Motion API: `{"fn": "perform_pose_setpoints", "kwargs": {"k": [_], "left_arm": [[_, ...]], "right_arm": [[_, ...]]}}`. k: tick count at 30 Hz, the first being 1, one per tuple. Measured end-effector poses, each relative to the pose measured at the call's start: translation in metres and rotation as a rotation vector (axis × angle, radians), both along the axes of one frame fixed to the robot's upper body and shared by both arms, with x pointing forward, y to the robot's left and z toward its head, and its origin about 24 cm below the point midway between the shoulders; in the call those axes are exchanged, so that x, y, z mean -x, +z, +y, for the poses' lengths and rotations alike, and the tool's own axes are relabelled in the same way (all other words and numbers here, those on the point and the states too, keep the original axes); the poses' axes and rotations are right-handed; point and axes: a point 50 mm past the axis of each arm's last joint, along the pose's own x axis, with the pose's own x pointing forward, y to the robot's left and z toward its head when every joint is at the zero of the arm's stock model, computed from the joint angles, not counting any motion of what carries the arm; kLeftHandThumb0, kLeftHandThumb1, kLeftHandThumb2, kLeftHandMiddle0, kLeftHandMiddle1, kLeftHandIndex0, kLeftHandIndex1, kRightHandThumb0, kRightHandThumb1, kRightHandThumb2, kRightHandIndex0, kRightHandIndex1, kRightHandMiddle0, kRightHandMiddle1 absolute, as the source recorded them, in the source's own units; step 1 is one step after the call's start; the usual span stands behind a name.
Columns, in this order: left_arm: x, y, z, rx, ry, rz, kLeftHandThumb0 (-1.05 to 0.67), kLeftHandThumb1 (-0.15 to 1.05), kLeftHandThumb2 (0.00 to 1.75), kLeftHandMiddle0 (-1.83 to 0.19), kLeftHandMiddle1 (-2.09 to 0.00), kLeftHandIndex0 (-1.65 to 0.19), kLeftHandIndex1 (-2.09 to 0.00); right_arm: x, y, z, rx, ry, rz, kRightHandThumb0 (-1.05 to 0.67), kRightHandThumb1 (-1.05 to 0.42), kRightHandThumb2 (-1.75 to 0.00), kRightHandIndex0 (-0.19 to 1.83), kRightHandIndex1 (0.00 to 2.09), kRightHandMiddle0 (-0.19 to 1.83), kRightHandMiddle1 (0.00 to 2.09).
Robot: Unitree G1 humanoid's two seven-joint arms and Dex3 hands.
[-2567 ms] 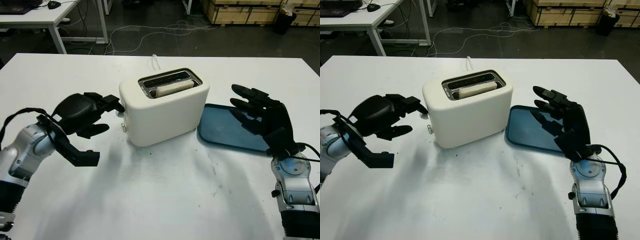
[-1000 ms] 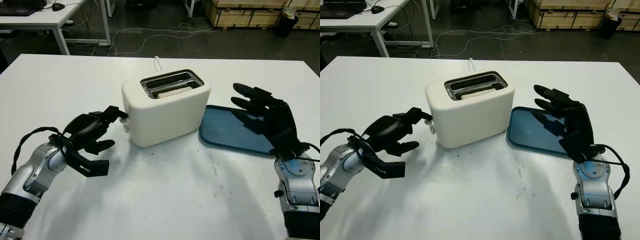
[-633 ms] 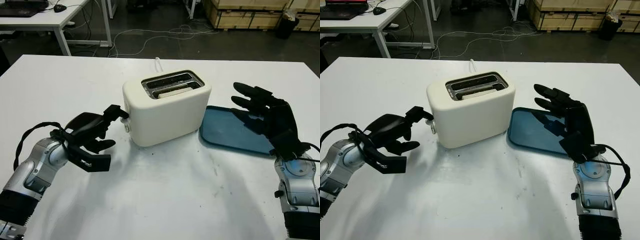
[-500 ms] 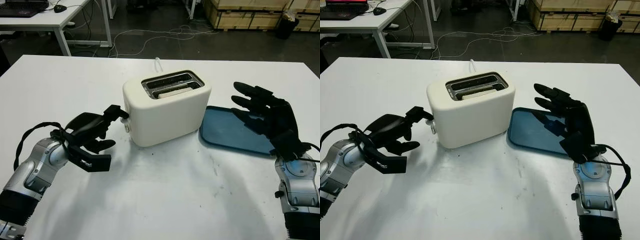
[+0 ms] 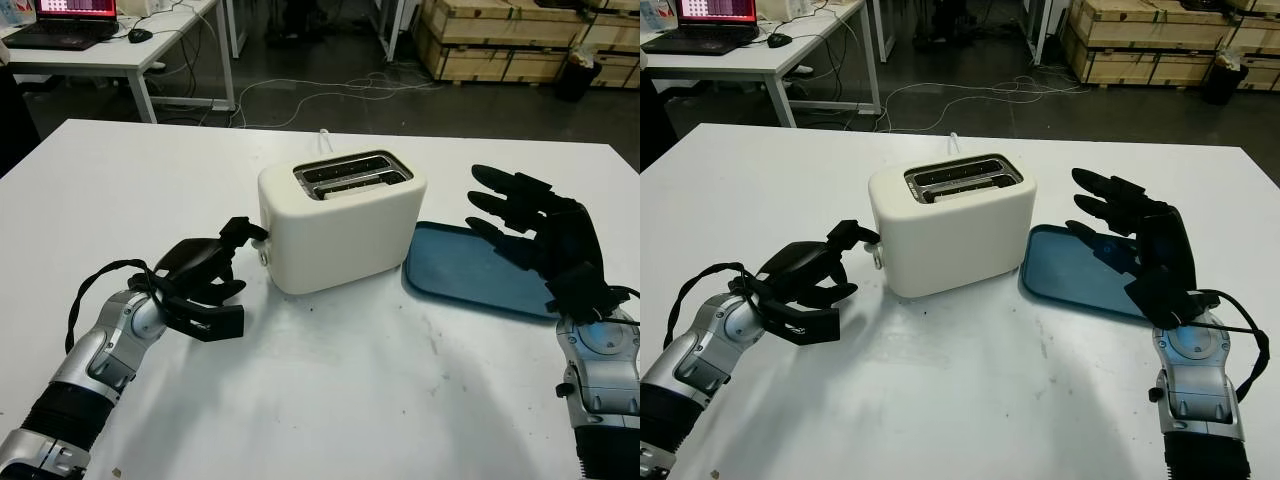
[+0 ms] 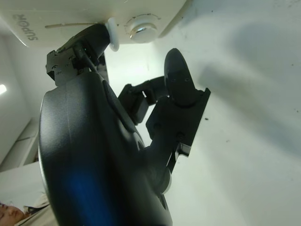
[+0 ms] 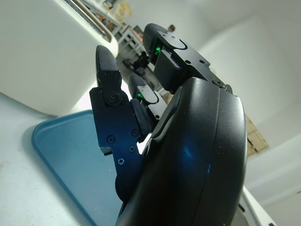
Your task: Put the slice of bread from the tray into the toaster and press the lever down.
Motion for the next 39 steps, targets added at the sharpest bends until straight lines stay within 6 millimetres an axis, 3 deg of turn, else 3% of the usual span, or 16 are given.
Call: {"fn": "perform_pose_setpoints", "kwargs": {"k": [11,14,21,25,29,31,35,39], "left_arm": [[-0.005,0.006,-0.004,-0.027,0.034,0.001,-0.14,0.86,0.4,-0.67,-1.05,-0.81,-0.49],[-0.003,0.009,-0.005,-0.053,0.042,-0.005,-0.1,0.86,0.32,-0.66,-1.03,-0.86,-0.47],[0.002,0.029,-0.01,-0.149,0.043,-0.004,-0.07,0.89,0.26,-0.94,-1.08,-0.99,-0.51],[0.008,0.033,-0.018,-0.198,0.041,0.023,-0.08,0.91,0.15,-1.0,-1.38,-0.94,-1.03],[0.012,0.034,-0.025,-0.295,0.057,0.005,-0.08,0.9,0.08,-1.02,-1.41,-0.91,-1.12],[0.014,0.034,-0.028,-0.324,0.071,-0.008,-0.09,0.91,0.09,-0.94,-1.39,-0.85,-1.04],[0.01,0.032,-0.036,-0.333,0.112,0.003,-0.1,0.91,0.03,-0.81,-1.0,-0.88,-0.62],[0.006,0.028,-0.038,-0.322,0.13,0.01,-0.17,0.91,0.05,-0.78,-0.85,-0.86,-0.48]], "right_arm": [[0.0,0.0,0.0,0.002,0.002,0.001,-0.33,-0.92,-0.1,0.79,0.0,0.71,0.0],[0.0,0.0,0.0,0.002,0.002,0.001,-0.33,-0.92,-0.1,0.78,0.0,0.7,0.0],[0.0,0.0,0.001,0.003,0.004,0.002,-0.31,-0.92,-0.1,0.78,0.0,0.7,0.0],[0.0,0.0,0.001,0.003,0.005,0.002,-0.31,-0.92,-0.1,0.78,0.0,0.71,0.0],[0.0,0.0,0.001,0.003,0.006,0.002,-0.31,-0.92,-0.1,0.77,0.0,0.7,0.0],[0.0,0.0,0.001,0.003,0.005,0.002,-0.31,-0.92,-0.1,0.78,0.0,0.7,0.0],[0.0,0.0,0.001,0.004,0.006,0.002,-0.3,-0.92,-0.1,0.78,0.0,0.7,0.0],[0.0,0.0,0.001,0.003,0.006,0.002,-0.32,-0.92,-0.1,0.78,0.0,0.7,0.0]]}}
